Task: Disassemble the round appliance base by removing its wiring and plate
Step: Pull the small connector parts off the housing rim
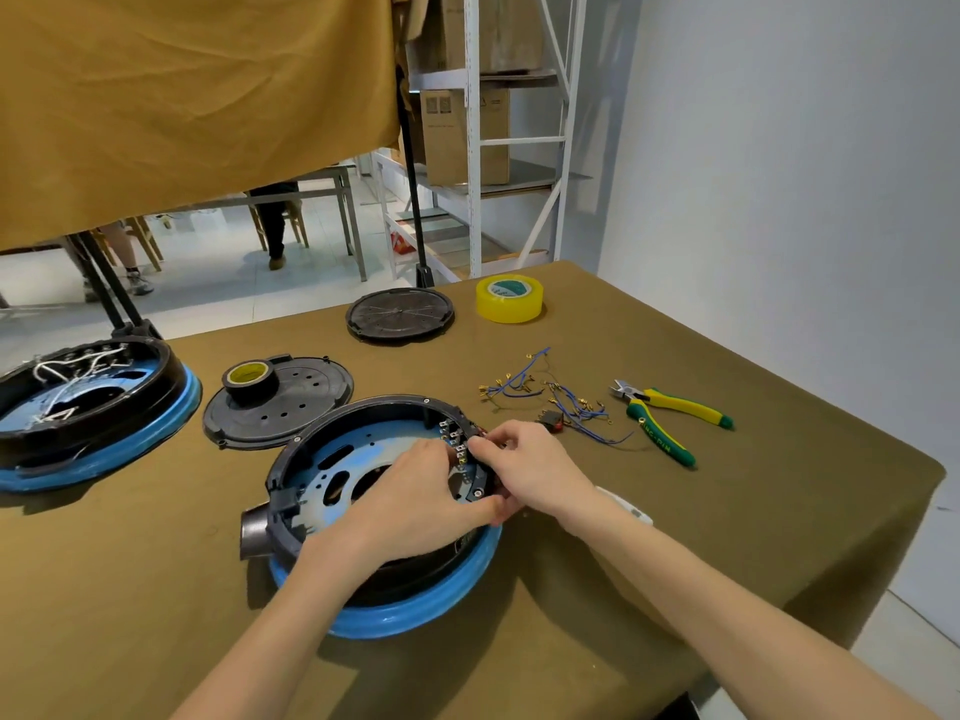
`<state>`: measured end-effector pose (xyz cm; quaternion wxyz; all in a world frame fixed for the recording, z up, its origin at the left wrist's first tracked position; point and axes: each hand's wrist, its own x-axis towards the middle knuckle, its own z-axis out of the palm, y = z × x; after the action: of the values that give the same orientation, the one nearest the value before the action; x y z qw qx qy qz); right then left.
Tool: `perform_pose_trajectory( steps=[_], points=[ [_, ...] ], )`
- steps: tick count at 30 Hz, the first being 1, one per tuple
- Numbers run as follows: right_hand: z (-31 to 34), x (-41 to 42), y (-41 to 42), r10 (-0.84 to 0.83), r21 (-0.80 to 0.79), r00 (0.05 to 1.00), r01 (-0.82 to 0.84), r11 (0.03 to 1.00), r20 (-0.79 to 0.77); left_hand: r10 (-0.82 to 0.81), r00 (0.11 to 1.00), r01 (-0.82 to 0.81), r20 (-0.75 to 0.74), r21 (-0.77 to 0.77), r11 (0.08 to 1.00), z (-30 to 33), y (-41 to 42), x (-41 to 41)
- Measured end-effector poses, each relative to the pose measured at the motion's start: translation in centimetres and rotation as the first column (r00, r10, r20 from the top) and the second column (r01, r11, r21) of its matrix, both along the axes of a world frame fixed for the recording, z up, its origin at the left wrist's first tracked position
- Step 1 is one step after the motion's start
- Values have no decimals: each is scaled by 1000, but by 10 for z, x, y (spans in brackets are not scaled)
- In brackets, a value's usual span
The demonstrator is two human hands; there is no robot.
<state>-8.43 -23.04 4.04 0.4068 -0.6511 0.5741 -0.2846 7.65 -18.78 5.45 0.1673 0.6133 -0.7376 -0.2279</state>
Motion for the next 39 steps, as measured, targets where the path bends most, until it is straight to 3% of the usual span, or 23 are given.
perform_pose_trajectory(
  steps=[2,4,9,13,16,20,28,35,39],
  points=[
    [1,-3,2,66,73,992,-74,995,107,44,999,-44,8,-57,997,-1,3,3],
    [3,-8,0,161,40,983,-165,985,93,23,1000,-22,3,-106,994,-3,5,7],
    [9,-15,-11,326,-61,931,-339,939,-164,-86,994,84,-73,-35,996,-2,3,34],
    [-1,-3,-6,326,-227,871,-424,877,-368,-157,986,159,-56,46,986,2,-4,66],
    [-4,4,-8,327,-249,860,-442,862,-392,-110,993,111,-37,25,993,0,-8,68],
    [-1,2,-14,421,-203,831,-512,835,-364,54,989,-60,-136,-38,997,-1,-6,49],
    [-16,-1,-12,434,-297,855,-508,808,-282,174,956,-191,-236,-53,980,-7,-2,47],
    [-35,-3,5,325,-442,910,-411,798,-258,13,942,-20,-336,-15,1000,-4,-5,52],
    [-42,-1,10,282,-486,926,-372,791,-250,-62,945,44,-322,-63,997,-6,-7,53]
  ],
)
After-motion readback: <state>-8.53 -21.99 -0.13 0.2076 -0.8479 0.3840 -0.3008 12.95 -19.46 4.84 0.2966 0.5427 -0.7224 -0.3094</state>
